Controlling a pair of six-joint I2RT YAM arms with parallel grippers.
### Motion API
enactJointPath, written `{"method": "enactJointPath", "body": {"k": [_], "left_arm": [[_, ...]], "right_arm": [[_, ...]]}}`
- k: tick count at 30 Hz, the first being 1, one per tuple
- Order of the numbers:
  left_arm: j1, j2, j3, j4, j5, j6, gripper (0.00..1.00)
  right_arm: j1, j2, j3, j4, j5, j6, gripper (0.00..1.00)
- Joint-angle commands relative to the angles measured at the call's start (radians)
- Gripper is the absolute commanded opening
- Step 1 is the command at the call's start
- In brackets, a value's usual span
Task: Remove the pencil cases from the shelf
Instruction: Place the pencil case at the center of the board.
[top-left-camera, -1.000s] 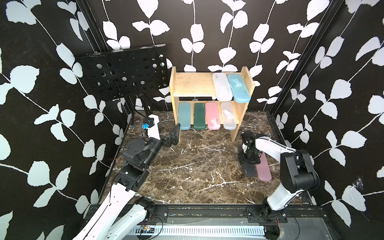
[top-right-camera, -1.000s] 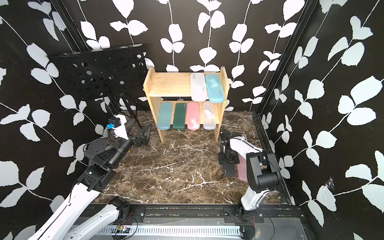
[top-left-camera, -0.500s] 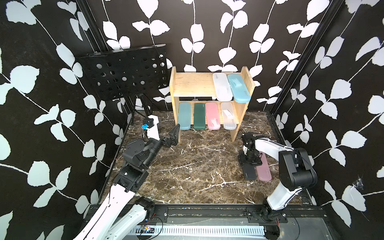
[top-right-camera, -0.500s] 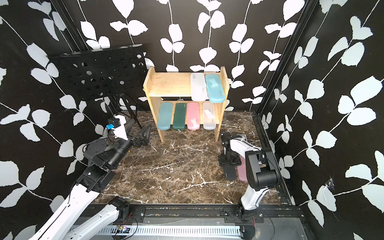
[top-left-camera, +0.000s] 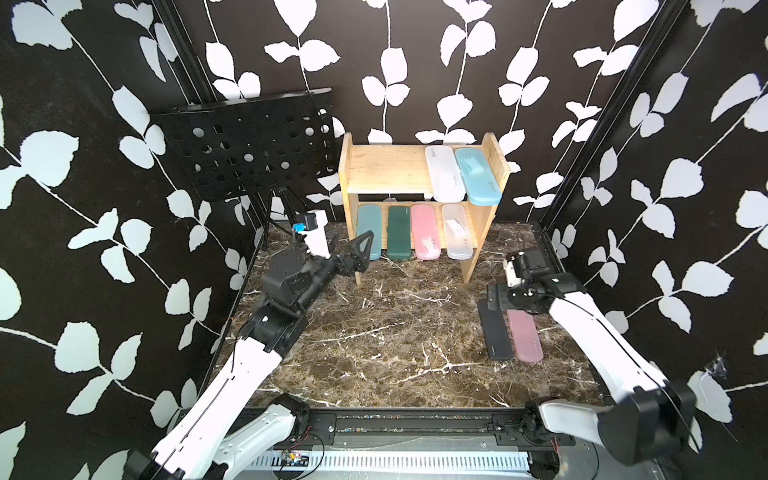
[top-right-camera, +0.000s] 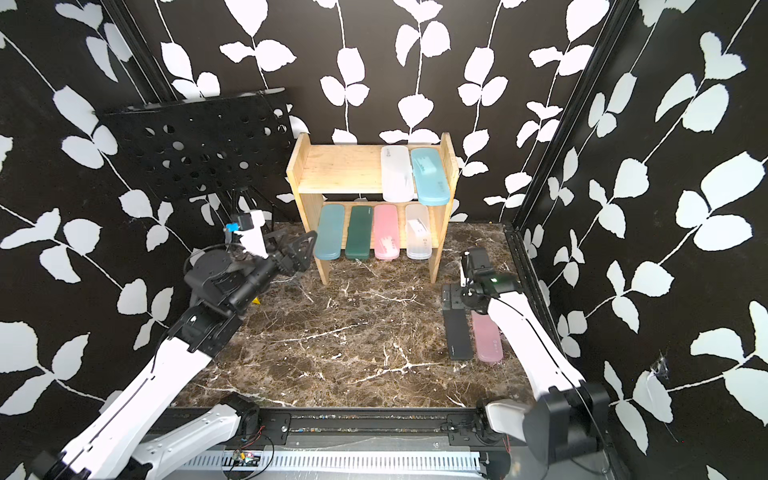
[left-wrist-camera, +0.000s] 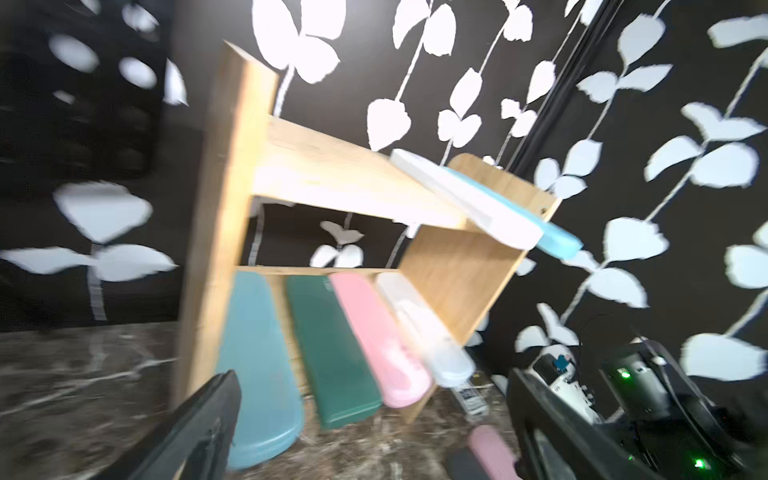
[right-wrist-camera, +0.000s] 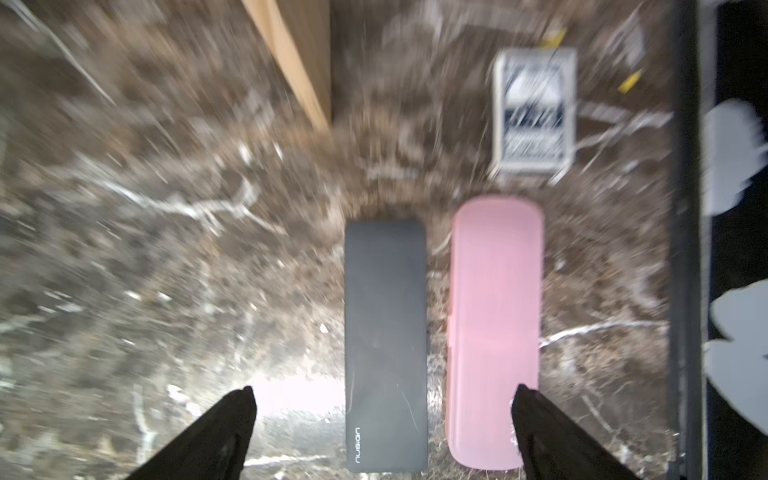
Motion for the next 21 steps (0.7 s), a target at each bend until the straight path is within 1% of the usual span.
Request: {"method": "enactJointPath", "body": {"k": [1,5,6,8,9,11,14,17,21], "left_arm": [[0.001,0.085,0.098,0.06,0.162,-0.218,0.99],[-0.024,0.237,0.238,0.101,0.249,-0.442,0.99],[-0.028,0.271,0.265,0.109,0.254,-0.507,0.99],[-0.031,0.341,0.321,0.179,0.28,-0.654,0.99],[-0.034,0.37,0.35,0.188,0.288,-0.698,0.99],[-0.045,0.428,0.428,0.171,0.295,-0.735,0.99],[-0.072,0.503,0.53,0.115,0.299,-0.748,0.99],[-0.092,0.565,0.585,0.097,0.295,-0.767,0.99],[-0.11,0.632,0.621,0.103,0.299,-0.8,0.97]], "right_arm": [[0.001,-0.033,0.09,-0.063,0.033,0.034,0.99],[-0.007,-0.021,0.174,-0.135,0.023,0.052,0.99],[-0.008,-0.016,0.212,-0.146,0.015,0.056,0.99],[-0.01,-0.01,0.242,-0.158,-0.009,0.063,0.99],[-0.011,-0.008,0.251,-0.16,-0.016,0.067,0.99],[-0.011,-0.003,0.27,-0.168,-0.033,0.073,0.99],[-0.012,0.005,0.292,-0.181,-0.045,0.076,0.99],[-0.011,0.013,0.318,-0.198,-0.047,0.073,0.99],[-0.012,0.02,0.343,-0.211,-0.051,0.069,0.99]]}}
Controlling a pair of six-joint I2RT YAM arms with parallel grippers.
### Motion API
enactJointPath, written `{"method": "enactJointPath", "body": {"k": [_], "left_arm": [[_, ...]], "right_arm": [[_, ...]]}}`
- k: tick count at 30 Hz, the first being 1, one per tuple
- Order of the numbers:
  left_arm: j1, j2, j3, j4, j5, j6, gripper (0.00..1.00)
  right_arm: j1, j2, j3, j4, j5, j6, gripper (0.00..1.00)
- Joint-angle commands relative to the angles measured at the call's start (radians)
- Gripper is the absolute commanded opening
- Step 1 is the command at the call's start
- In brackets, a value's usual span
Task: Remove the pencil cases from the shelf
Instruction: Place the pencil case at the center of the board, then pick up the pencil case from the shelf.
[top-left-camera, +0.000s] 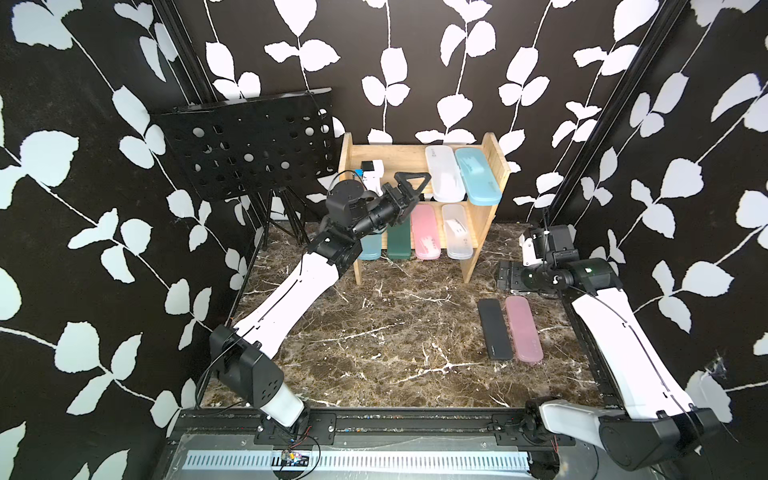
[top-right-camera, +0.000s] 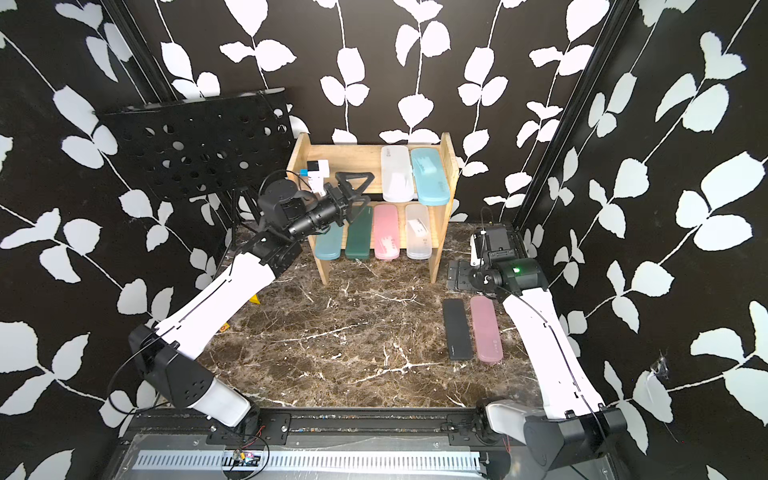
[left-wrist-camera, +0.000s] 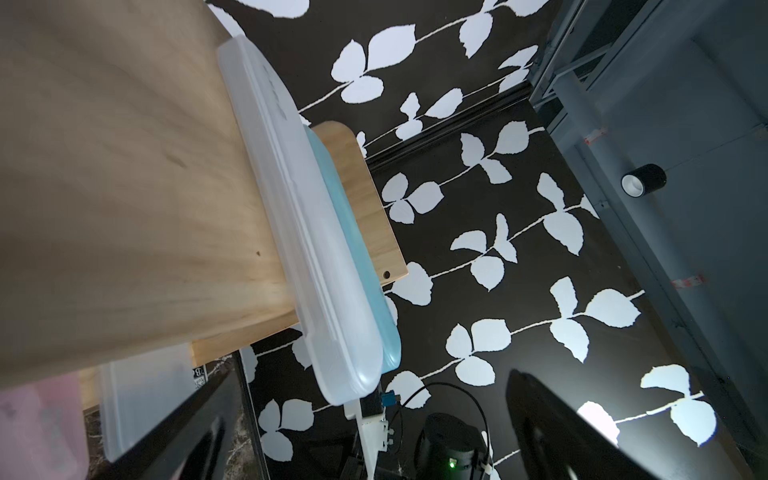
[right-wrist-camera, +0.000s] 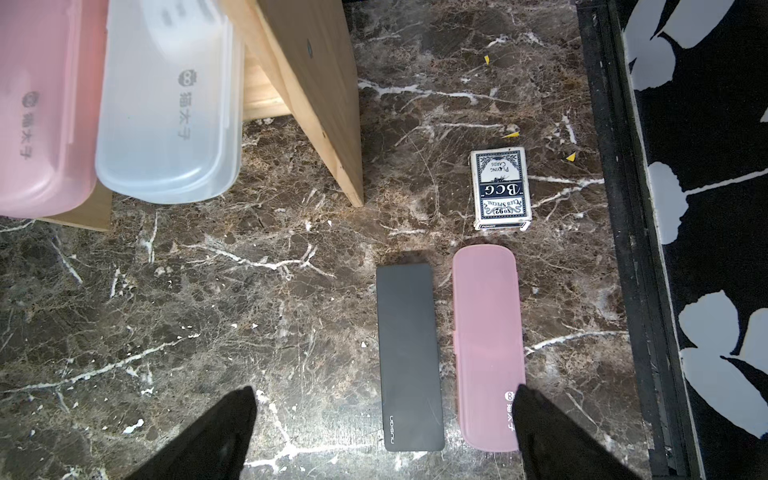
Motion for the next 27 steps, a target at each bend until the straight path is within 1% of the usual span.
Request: {"method": "enactJointPath", "body": {"k": [1,7,10,14,18,21,23,25,27], "left_arm": [[-0.018,0.032,0.046,0.003,0.023,-0.053,0.97],[-0.046,0.117,0.141,-0.029,0.027,-0.059,0.92],[-0.054,0.152,0.181,-0.037,0.027,-0.064,0.87],[-0.062,0.182,0.212,-0.045,0.025,-0.067,0.76],[-0.067,0.18,0.207,-0.049,0.018,-0.063,0.65],[-0.068,0.169,0.19,-0.049,0.012,-0.059,0.54],[-0.068,0.162,0.181,-0.05,0.009,-0.057,0.44],[-0.068,0.159,0.175,-0.053,0.007,-0.053,0.37],[-0.068,0.154,0.17,-0.055,0.007,-0.049,0.34]], "right_arm": [[-0.005,0.003,0.056,-0.028,-0.009,0.003,0.99],[-0.008,0.011,0.079,-0.039,-0.013,-0.008,0.99],[-0.01,0.012,0.085,-0.043,-0.016,-0.01,0.99],[-0.011,0.014,0.089,-0.048,-0.024,-0.016,0.99],[-0.012,0.015,0.094,-0.052,-0.026,-0.022,0.99],[-0.011,0.015,0.097,-0.054,-0.032,-0.022,0.99],[-0.012,0.014,0.1,-0.054,-0.032,-0.021,0.99],[-0.012,0.013,0.1,-0.053,-0.038,-0.02,0.99],[-0.012,0.011,0.099,-0.052,-0.043,-0.017,0.99]]}}
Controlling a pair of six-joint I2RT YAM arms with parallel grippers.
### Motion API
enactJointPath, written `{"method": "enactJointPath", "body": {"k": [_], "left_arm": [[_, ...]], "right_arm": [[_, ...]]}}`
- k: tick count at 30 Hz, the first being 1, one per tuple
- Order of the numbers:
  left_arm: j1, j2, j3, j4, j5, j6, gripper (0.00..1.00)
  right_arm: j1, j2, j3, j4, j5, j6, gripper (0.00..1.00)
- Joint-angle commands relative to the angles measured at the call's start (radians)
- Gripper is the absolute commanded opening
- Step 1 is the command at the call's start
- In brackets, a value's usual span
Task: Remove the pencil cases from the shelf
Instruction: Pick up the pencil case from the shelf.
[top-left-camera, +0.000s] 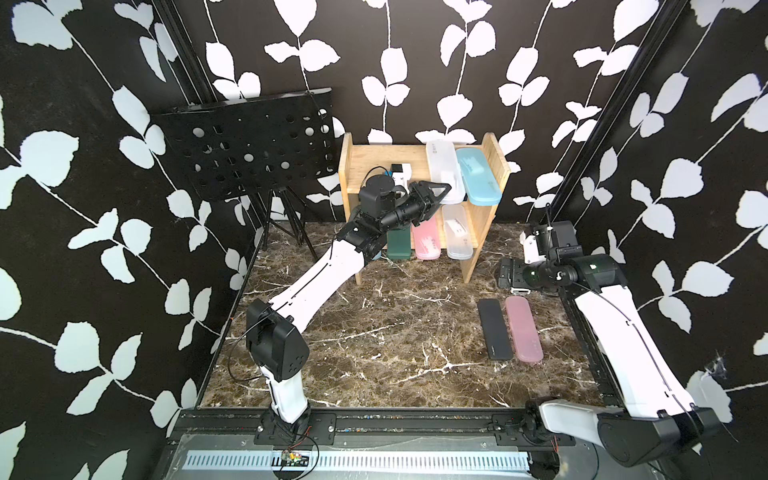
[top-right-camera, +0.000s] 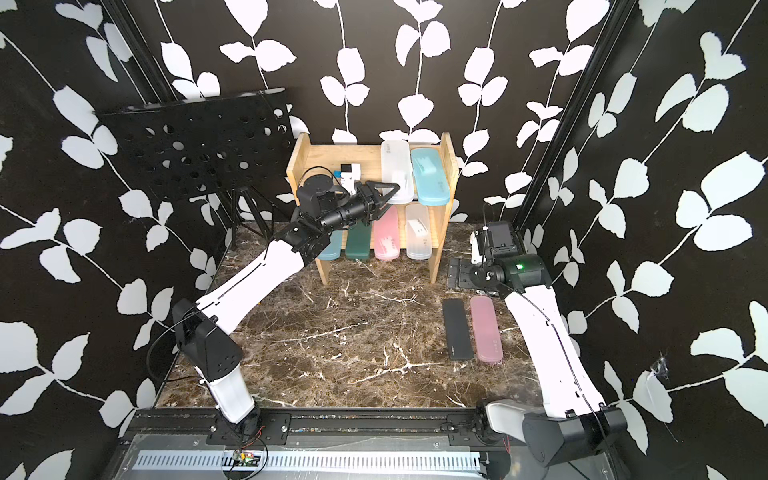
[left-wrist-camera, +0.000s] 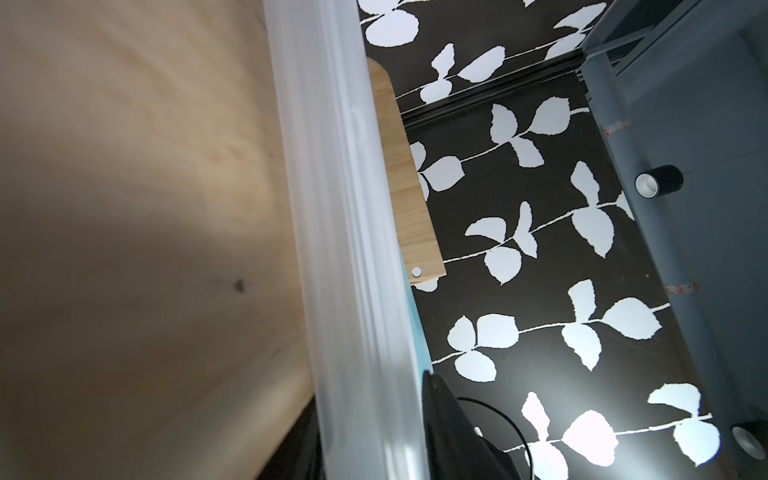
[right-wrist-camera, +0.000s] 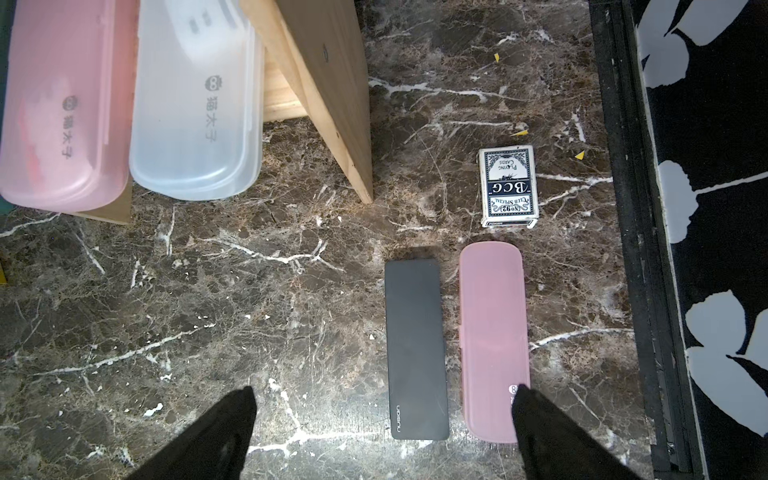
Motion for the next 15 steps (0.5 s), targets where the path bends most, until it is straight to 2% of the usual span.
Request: {"method": "enactJointPath", "body": {"k": [1,7,9,12,15], "left_arm": [[-0.004,-0.042,-0.016,-0.006,-0.008,0.017,0.32],[-0.004,-0.059,-0.035,-0.008,-0.011,0.037,0.06],[-0.004,-0.082,-0.048,-0.032,-0.029,0.1,0.0],[0.0,-0.141,-0.067,-0.121,-0.092,0.252,0.0],[0.019,-0.21,-0.14,-0.078,-0.105,0.384,0.0]], "right_arm": [[-0.006,-0.002,0.048,-0.005,-0.012,-0.002,0.99],[-0.004,-0.011,0.06,-0.004,-0.021,-0.007,0.99],[-0.004,-0.018,0.071,0.001,-0.015,-0.006,0.99],[0.004,-0.047,0.111,0.011,-0.008,0.003,0.99],[0.021,-0.098,0.17,0.046,0.001,0.021,0.99]]}}
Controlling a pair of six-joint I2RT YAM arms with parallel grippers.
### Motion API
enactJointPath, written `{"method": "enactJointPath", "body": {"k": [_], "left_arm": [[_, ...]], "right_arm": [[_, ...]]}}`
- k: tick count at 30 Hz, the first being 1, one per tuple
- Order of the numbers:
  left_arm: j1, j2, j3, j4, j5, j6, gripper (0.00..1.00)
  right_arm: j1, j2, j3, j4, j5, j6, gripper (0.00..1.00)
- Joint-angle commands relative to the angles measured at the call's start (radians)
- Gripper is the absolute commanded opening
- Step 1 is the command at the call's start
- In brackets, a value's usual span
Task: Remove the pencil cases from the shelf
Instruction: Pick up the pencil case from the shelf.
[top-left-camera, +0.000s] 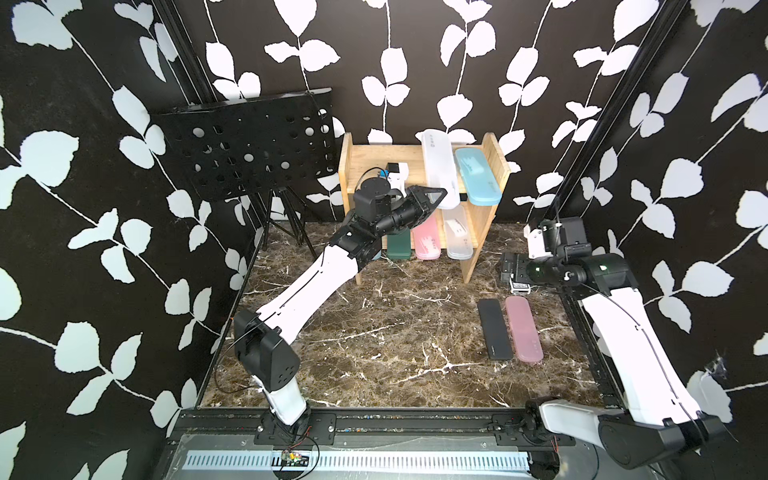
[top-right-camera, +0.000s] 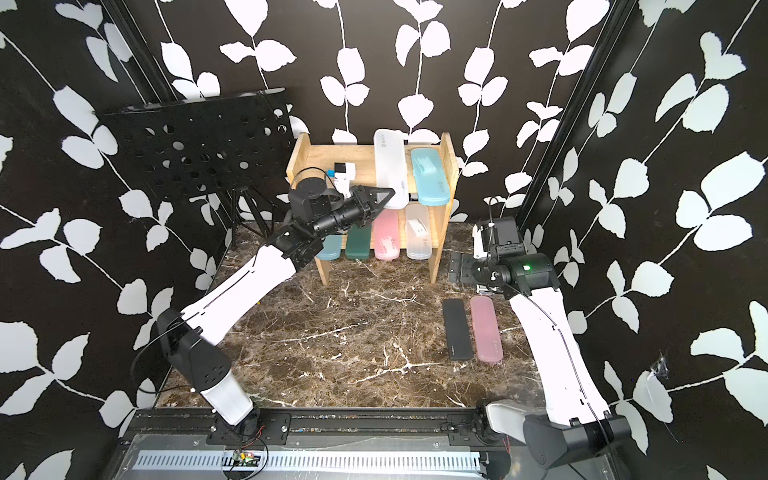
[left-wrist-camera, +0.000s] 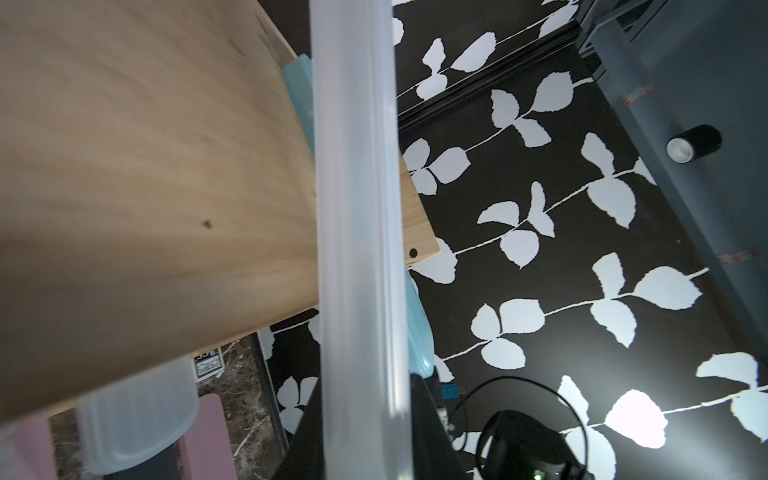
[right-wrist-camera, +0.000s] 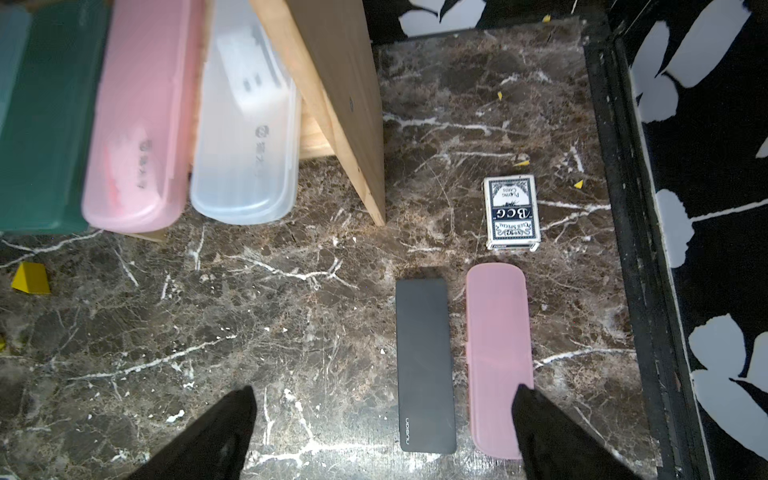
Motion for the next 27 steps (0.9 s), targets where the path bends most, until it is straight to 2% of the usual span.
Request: {"method": "enactJointPath", "body": {"k": [1,4,9,14,19,27], "left_arm": [[0.024,-0.121,-0.093,0.011,-0.052,0.229,0.0],[0.027,-0.214,-0.223,0.114,-0.045,0.373,0.0],[0.027,-0.365,-0.451,0.262,-0.016,0.555,0.0],[0.025,-0.52,-0.594,0.24,-0.032,0.722,0.0],[0.024,-0.622,-0.654,0.223,-0.061,0.775,0.0],[0.025,-0.66,-0.678,0.223,-0.059,0.787,0.0]], "right_arm": [[0.022,-0.084,0.105,0.06,0.008,0.032,0.99],[0.082,-0.106,0.159,0.119,-0.012,0.074,0.99],[0.32,-0.075,0.203,0.298,0.054,0.117,0.99],[0.5,0.075,0.347,0.449,0.018,0.134,0.99],[0.589,0.263,0.519,0.51,-0.031,0.176,0.99],[0.686,0.513,0.8,0.482,0.006,0.164,0.99]]}}
